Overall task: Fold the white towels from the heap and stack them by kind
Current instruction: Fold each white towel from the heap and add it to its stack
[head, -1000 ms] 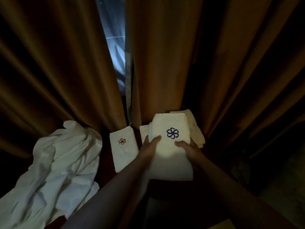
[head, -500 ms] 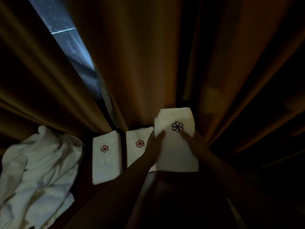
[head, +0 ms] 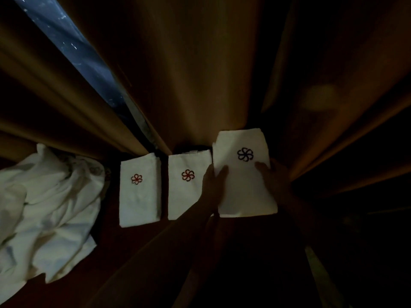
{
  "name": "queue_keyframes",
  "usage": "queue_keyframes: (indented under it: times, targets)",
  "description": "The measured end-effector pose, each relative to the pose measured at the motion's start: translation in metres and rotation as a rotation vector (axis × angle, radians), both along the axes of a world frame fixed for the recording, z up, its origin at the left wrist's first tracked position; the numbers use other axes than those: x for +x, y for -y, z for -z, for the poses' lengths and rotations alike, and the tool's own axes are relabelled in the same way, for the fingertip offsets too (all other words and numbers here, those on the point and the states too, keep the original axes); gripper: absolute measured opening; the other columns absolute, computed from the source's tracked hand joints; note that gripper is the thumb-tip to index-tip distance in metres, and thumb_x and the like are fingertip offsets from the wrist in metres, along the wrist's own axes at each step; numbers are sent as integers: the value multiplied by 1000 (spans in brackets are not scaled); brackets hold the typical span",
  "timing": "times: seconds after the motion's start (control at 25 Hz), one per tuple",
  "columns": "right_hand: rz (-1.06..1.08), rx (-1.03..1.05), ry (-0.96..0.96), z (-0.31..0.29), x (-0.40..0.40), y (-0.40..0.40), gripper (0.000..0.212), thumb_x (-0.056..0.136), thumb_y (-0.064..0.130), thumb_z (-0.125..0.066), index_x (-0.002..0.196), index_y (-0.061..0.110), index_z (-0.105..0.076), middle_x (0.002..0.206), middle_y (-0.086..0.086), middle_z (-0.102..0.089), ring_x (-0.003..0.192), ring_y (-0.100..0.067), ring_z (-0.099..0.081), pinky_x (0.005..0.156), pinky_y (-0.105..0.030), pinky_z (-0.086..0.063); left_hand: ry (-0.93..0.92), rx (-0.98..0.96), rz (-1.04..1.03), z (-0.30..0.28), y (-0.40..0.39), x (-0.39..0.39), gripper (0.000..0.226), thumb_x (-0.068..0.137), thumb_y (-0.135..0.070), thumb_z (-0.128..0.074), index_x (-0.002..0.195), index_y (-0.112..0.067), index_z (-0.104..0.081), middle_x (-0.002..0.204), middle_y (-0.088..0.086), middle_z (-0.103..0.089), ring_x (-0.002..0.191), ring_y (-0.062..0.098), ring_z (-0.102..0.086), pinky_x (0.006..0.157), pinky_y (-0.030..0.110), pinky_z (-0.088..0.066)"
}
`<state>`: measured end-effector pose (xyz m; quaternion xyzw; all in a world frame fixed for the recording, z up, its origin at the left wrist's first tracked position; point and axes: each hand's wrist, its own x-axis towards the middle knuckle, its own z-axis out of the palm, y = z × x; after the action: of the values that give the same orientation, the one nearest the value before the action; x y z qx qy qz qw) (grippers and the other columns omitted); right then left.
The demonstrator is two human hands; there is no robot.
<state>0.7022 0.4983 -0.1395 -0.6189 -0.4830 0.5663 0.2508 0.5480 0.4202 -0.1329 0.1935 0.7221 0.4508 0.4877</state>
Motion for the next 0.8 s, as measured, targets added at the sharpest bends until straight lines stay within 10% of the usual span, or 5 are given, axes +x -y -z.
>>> queue_keyframes:
  times: [0.16,0.28,0.4,0.8]
  targets:
    - [-41,22,175,8,8,7,60,89,43,-63,139,16,-43,135,-12,-53,120,-33,-52,94,-38,-45,-131,-77,163,13,0,1,53,96,-42,-51,142,-16,-41,131,7,-56,116,22,-56,92,34,-51]
    - [-163,481,377,7,13,14,63,85,47,-58,139,21,-39,136,-10,-46,123,-28,-44,102,-40,-39,-616,10,241,6,2,5,66,96,-38,-49,151,-14,-21,148,7,-33,134,20,-34,108,36,-35]
    - [-403,807,465,7,7,24,51,87,42,-49,129,13,-54,131,-11,-53,122,-26,-45,105,-36,-35,-944,227,509,4,10,13,53,94,-34,-41,140,-9,-45,146,16,-41,135,30,-38,108,45,-37]
    - [-555,649,562,-25,-14,48,45,85,23,-69,125,8,-58,139,-15,-46,133,-32,-36,111,-40,-27,-957,123,572,-24,60,-20,39,95,-28,-54,130,-12,-56,135,10,-50,120,26,-49,97,35,-44]
